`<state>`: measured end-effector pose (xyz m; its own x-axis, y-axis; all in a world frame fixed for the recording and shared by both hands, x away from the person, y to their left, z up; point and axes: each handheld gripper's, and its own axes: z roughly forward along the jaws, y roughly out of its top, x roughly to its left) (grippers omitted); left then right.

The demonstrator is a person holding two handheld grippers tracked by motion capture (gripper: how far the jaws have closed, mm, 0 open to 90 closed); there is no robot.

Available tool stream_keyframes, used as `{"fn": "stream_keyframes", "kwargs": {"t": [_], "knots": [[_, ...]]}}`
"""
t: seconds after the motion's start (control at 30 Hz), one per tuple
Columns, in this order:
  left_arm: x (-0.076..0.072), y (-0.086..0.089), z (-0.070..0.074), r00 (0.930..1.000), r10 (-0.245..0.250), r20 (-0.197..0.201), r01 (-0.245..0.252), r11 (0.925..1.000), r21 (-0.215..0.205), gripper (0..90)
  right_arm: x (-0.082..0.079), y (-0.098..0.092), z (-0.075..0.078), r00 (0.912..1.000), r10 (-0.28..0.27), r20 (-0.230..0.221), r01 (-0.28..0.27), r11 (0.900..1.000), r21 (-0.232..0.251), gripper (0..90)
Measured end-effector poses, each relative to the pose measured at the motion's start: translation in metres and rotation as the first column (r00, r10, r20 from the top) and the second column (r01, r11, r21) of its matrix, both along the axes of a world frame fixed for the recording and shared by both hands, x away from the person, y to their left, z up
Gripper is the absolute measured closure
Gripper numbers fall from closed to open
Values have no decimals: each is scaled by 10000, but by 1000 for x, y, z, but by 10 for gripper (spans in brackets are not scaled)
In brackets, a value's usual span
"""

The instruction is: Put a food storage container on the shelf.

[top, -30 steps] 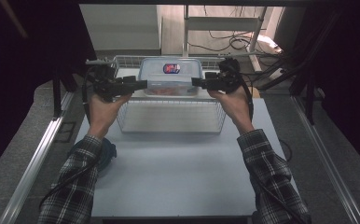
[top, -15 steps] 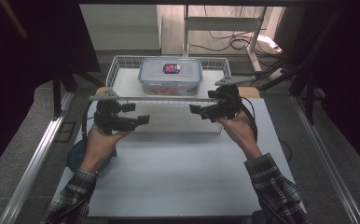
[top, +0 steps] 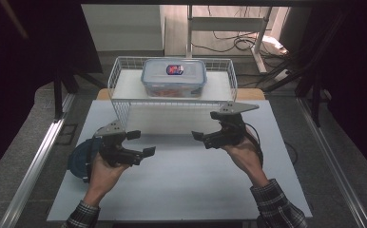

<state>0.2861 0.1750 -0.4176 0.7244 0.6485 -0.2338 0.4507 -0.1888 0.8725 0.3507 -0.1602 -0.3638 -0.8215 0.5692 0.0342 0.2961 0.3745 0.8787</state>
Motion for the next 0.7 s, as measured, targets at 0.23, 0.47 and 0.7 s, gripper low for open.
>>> {"fn": "stream_keyframes", "kwargs": {"t": [0.23, 0.47, 0.7], "knots": [[-15, -8, -20, 9999, -125, -72, 127, 9997, 214, 59, -20, -8, -16, 9997, -2, 238, 11, 9993, -376, 7], [-27, -13, -35, 9988, -482, -3, 482, 9987, 147, 45, -32, -16, -35, 9999, 5, 128, 0, 9994, -338, 6], [-37, -14, -47, 9981, -617, 86, 614, 9977, 273, 47, -41, -21, -51, 10000, -88, 32, 90, 9989, -462, 7]]}}
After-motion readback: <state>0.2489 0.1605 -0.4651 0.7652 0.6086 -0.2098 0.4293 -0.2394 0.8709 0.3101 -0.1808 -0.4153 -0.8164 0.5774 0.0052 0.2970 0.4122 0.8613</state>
